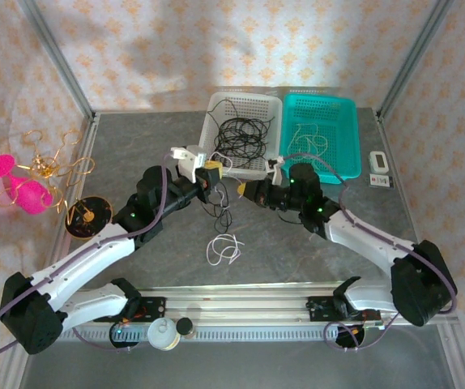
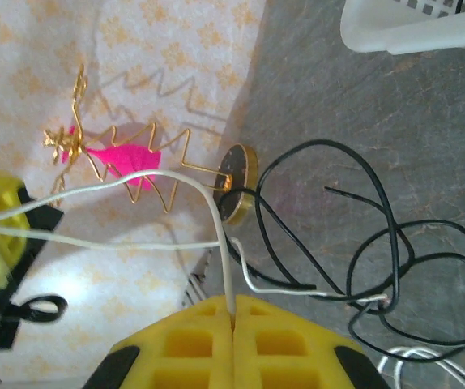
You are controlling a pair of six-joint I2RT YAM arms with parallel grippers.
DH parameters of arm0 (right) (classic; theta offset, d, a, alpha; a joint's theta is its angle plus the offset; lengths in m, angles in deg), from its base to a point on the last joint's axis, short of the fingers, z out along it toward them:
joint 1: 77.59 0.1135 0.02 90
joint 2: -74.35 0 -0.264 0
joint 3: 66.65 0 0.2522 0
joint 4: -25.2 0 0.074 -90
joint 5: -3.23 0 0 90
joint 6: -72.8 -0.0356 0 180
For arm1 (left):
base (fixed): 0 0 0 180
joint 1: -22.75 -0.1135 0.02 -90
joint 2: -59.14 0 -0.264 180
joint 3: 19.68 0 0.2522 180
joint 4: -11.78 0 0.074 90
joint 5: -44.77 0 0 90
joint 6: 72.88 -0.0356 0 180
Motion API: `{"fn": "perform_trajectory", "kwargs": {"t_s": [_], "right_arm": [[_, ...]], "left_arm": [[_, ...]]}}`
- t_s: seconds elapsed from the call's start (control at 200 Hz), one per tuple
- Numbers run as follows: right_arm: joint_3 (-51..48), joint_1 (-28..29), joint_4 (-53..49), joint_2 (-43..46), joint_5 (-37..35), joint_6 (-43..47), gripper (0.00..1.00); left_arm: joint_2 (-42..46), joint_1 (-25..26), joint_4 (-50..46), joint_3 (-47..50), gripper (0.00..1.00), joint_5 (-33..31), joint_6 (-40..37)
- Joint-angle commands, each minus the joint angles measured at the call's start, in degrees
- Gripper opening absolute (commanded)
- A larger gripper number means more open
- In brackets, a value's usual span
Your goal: Untangle the cables
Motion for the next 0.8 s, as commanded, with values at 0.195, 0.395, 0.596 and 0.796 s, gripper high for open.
{"fn": "perform_trajectory", "kwargs": {"t_s": [0.195, 0.395, 0.596, 0.796], "right_arm": [[18.01, 0.19, -33.02, 7.69, -25.74, 48.72, 0.0], [25.0, 0.45, -33.46, 10.3, -23.83, 60.52, 0.0], [32.41, 0.81, -33.47, 8.07, -16.2, 56.31, 0.0], [36.07, 2.28, -33.58, 7.65, -12.52, 54.29, 0.0]], "left_arm": [[-1.03, -0.44, -0.4, 0.09, 0.07, -1.19, 0.8], [-1.52, -0.43, 7.8, 7.61, 0.48, 5.27, 5.57], [-6.2, 2.57, 24.81, 14.88, 0.75, 8.18, 8.47], [-16.97, 5.87, 31.56, 12.9, 0.83, -2.37, 6.9]]}}
